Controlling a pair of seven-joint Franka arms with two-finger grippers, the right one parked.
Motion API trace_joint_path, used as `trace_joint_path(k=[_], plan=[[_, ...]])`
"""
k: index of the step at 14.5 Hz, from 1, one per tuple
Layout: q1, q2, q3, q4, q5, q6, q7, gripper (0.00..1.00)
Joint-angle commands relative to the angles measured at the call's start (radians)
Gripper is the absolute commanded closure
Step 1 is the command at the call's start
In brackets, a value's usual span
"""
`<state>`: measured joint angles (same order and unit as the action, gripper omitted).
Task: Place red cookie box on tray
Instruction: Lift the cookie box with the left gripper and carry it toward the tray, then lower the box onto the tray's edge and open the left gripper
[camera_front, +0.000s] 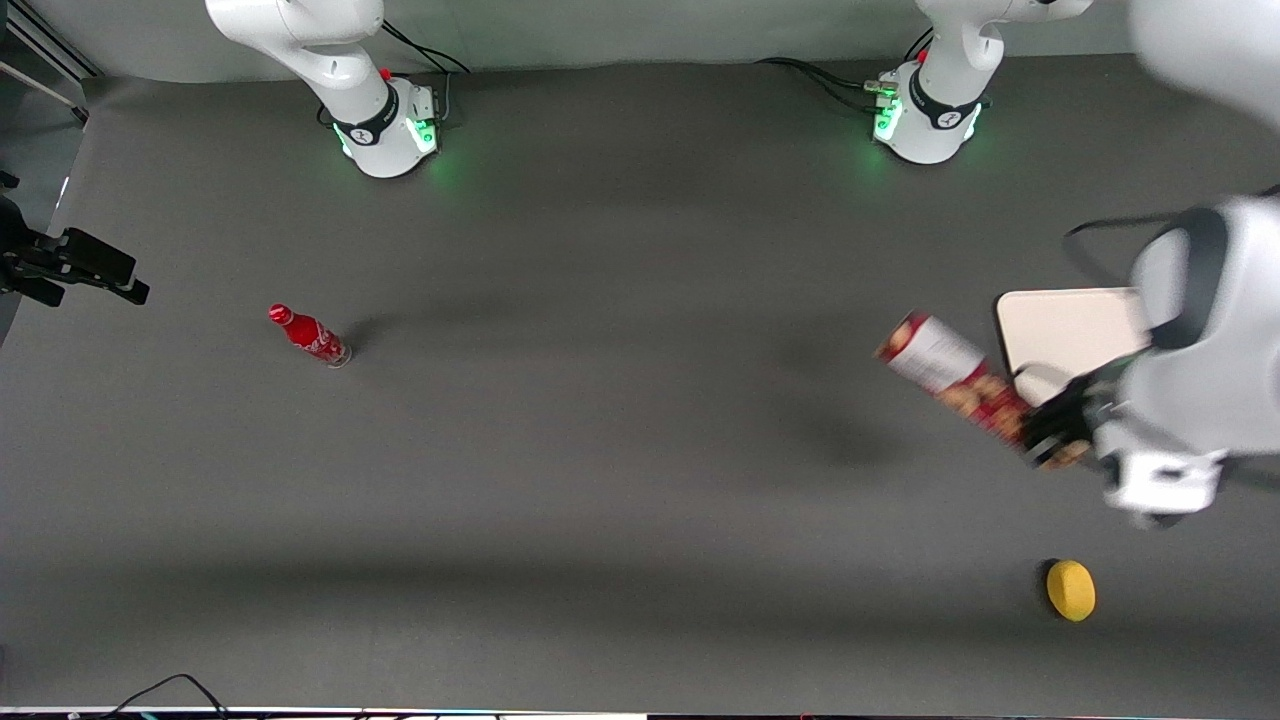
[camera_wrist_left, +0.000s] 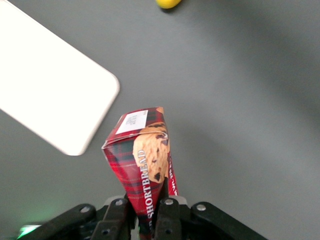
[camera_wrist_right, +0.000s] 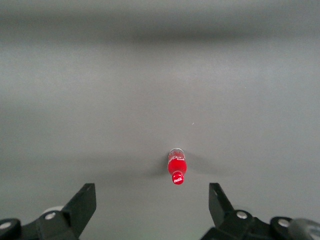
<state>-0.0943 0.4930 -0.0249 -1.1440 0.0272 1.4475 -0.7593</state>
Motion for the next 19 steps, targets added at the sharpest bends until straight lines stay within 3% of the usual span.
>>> trace_joint_path(k=[1,3,6,10,12,14,16,19], plan=[[0.001,-0.146,0.142,-0.037,-0.018,-0.189,0.405,1.00],[0.001,-0.181,0.274,-0.040,-0.004,-0.263,0.672,1.00],[0.001,-0.174,0.466,-0.086,0.026,-0.227,1.010,1.00],[0.004,-0.119,0.637,-0.285,0.039,0.067,1.337,1.00],[0.031,-0.021,0.668,-0.324,-0.005,0.233,1.428,1.00],[0.070,0.077,0.680,-0.322,-0.128,0.350,1.512,1.00],[0.077,0.169,0.703,-0.325,-0.185,0.460,1.573,1.00],[0.119,0.226,0.707,-0.382,-0.269,0.577,1.650,1.00]])
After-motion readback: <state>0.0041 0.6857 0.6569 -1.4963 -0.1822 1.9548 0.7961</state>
